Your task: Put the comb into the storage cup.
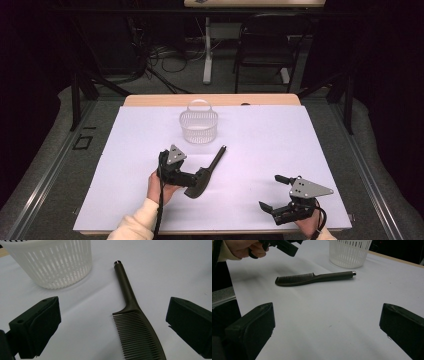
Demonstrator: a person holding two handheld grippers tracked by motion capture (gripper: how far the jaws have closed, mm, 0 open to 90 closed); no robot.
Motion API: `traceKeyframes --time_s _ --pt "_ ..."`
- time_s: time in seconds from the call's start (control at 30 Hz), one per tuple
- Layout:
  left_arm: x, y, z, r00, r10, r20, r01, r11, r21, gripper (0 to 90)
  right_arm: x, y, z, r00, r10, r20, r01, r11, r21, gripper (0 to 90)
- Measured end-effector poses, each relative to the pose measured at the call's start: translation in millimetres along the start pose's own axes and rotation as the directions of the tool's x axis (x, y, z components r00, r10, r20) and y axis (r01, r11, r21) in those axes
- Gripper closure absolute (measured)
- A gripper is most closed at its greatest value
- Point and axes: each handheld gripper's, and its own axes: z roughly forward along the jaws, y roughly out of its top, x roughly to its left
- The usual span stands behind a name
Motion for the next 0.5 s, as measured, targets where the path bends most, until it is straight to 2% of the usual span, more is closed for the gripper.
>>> traceKeyframes --time_s 0.47,0.5 --pt "-8.7 14.4 20.5 1.0000 0.008 0.004 -0.008 0.9996 0.028 0.7 0.1 0.2 1.4 1.0000 0.001 -0.003 -0.001 1.000 0.002 0.0" --pt "-9.3 15.8 21.9 1.0000 0.009 0.004 -0.009 0.9995 0.031 4.5 -0.2 0.2 1.6 1.0000 0.000 -0.001 0.000 1.000 0.003 0.0"
